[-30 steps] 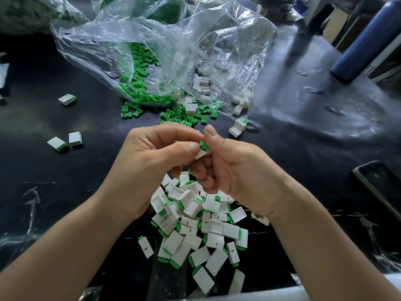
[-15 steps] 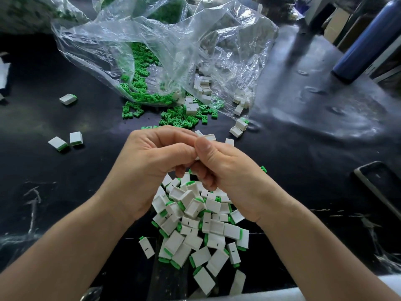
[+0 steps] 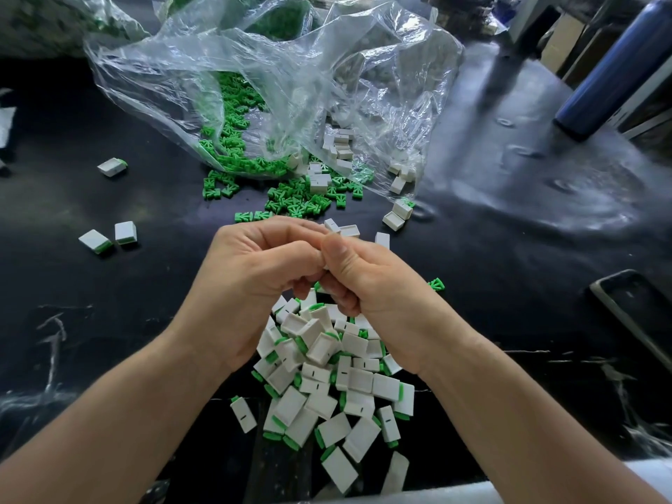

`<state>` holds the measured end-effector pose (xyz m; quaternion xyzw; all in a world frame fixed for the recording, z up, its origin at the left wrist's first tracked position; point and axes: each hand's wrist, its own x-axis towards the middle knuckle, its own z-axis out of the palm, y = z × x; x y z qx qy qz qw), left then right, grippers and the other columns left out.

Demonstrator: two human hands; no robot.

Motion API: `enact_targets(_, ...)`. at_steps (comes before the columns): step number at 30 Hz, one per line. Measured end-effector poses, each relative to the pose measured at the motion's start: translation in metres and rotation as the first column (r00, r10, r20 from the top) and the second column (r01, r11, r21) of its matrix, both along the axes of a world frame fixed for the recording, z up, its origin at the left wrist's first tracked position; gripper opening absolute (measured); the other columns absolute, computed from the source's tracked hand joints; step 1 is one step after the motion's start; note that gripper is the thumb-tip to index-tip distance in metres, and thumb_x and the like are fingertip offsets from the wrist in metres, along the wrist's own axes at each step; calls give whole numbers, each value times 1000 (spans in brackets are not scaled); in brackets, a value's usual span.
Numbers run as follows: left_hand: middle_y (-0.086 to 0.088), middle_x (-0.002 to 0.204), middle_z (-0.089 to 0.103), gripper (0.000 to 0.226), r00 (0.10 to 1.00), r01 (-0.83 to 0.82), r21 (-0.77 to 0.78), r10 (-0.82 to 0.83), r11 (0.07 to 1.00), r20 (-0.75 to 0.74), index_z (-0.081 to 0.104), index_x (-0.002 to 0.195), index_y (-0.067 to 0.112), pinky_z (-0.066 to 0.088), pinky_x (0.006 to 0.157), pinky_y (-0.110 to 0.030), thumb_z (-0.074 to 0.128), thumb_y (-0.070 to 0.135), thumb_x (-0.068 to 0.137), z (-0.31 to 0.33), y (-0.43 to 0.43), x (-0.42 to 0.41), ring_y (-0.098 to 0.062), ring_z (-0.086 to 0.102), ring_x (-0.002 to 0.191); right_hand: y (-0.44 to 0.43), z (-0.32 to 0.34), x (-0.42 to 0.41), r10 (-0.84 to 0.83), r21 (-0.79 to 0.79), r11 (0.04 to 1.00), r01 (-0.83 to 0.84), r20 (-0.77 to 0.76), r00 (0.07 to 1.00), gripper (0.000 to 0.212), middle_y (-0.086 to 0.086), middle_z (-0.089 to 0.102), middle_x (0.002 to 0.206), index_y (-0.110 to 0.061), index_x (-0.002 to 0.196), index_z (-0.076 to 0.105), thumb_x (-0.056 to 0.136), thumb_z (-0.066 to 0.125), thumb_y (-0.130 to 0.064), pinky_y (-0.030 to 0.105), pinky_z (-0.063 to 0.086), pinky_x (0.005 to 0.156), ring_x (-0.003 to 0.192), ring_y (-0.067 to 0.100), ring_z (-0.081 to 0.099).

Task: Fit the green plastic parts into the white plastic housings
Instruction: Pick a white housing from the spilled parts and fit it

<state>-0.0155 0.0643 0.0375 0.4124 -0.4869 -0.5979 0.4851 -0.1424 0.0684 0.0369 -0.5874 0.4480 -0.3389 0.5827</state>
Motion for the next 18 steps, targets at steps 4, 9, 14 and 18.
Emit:
enact_targets(4,-4,62,65,13,1000,16,-13,-16,1000,-10,73,59,13,40,46,-18,66,9,48,0,0,1,-12,52,52,0,-1,1,-17,2,1000,17,25,1000,43,-16,54,49,-27,66,59,98,32,-33,4,32,48,46,-6,47)
enact_targets(9,-12,54,60,15,999,36,5,-36,999,12,71,65,6,37,47,-23,56,6,63,-1,-2,1,-25,54,50,-3,1,-2,-10,63,998,8,28,1000,55,-14,53,48,-26,54,63,97,31,-37,9,32,45,44,-2,39)
enact_targets(14,-5,50,55,14,999,-8,44,7,999,34,74,64,15,37,45,-21,70,8,53,3,-3,3,-12,45,46,-12,4,-16,-85,11,996,88,-156,984,62,-8,54,51,-16,63,63,74,28,-66,10,36,46,44,3,45)
enact_targets(18,5,43,50,18,994,-33,50,27,998,105,74,65,15,35,38,-14,62,2,70,5,-3,4,-5,40,39,-26,-3,-37,-380,-279,920,276,-464,800,44,-12,56,65,-18,82,64,84,46,-58,20,39,62,61,3,51)
